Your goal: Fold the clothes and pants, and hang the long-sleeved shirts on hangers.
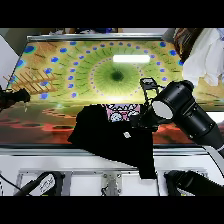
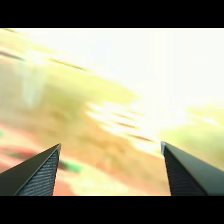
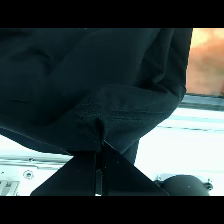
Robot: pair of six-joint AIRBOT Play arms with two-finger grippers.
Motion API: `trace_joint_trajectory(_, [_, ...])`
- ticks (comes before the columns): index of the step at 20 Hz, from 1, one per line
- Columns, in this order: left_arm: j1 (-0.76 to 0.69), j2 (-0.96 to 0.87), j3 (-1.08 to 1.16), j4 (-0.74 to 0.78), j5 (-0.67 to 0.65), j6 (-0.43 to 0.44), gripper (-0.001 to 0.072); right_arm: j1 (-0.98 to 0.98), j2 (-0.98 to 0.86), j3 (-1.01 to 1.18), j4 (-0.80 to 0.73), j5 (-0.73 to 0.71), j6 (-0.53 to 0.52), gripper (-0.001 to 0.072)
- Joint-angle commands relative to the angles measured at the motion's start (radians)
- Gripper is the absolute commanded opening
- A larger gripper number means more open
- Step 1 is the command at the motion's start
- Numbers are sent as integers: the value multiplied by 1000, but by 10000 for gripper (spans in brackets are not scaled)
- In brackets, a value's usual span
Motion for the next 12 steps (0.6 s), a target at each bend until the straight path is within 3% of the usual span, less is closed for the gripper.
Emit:
trace_joint_trajectory(1, [65, -168, 103, 12, 76, 60, 718, 1, -1, 0, 0, -1, 0, 18])
trace_joint_trajectory(3, [52, -290, 186, 32, 76, 59, 718, 1, -1, 0, 0, -1, 0, 18])
trace_joint_trajectory(7, [-31, -511, 344, 272, 79, 18, 718, 1, -1, 0, 0, -1, 0, 18])
trace_joint_trajectory(12, [-72, -706, 527, 356, 71, -17, 718, 1, -1, 0, 0, -1, 0, 18])
